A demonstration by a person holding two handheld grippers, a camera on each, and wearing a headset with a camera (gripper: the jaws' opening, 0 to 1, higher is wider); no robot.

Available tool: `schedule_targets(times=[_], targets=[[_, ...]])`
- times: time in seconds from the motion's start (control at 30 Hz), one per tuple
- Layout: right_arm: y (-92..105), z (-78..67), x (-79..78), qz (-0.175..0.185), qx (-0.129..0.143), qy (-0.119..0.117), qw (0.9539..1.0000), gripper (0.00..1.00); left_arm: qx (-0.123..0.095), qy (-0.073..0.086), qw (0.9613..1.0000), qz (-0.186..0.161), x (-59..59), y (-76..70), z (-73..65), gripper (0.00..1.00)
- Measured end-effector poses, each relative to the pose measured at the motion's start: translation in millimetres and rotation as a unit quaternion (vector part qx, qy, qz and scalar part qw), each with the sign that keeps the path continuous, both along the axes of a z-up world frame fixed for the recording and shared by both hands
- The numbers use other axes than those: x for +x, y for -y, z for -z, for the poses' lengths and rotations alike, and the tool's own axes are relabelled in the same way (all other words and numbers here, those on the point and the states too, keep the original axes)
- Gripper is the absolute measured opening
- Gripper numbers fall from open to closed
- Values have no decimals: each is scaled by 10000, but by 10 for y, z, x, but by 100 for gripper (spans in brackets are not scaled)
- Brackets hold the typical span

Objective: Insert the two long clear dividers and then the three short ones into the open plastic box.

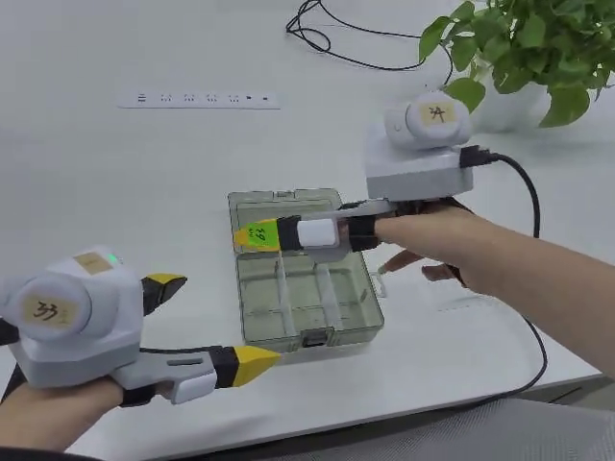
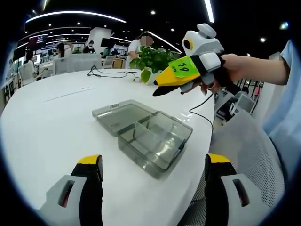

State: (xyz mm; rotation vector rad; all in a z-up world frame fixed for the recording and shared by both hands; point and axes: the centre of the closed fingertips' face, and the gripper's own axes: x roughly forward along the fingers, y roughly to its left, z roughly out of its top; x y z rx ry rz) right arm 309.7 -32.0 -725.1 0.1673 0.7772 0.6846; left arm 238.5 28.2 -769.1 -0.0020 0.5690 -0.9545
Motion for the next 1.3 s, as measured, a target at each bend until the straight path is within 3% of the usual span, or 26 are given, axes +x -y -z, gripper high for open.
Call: schedule_targets(times=[0.2,0.4,0.6,0.83,1.07,1.13,1.3], targets=[[227,-109,-90,-2,-12,254,9997,99,56,37,10000,-36,-1,14,-19,92],[613,-148,-149,193,-78,441,9988,99,93,71,9999,-59,-12,46,-44,92],[1016,-100,-219,347,-231,454,9981,97,120,86,9999,-70,-12,81,-51,92],[1453,71,-374,505,-520,280,9970,96,164,104,9998,-85,-19,103,-64,92],[1702,292,-573,120,-949,145,9953,94,90,126,9998,-154,-18,98,-117,93],[1725,344,-625,-200,-1143,133,9932,92,103,121,9998,-155,-26,99,-118,93],[1815,458,-639,-922,-1747,354,9797,92,191,122,9996,-173,-61,95,-105,93]])
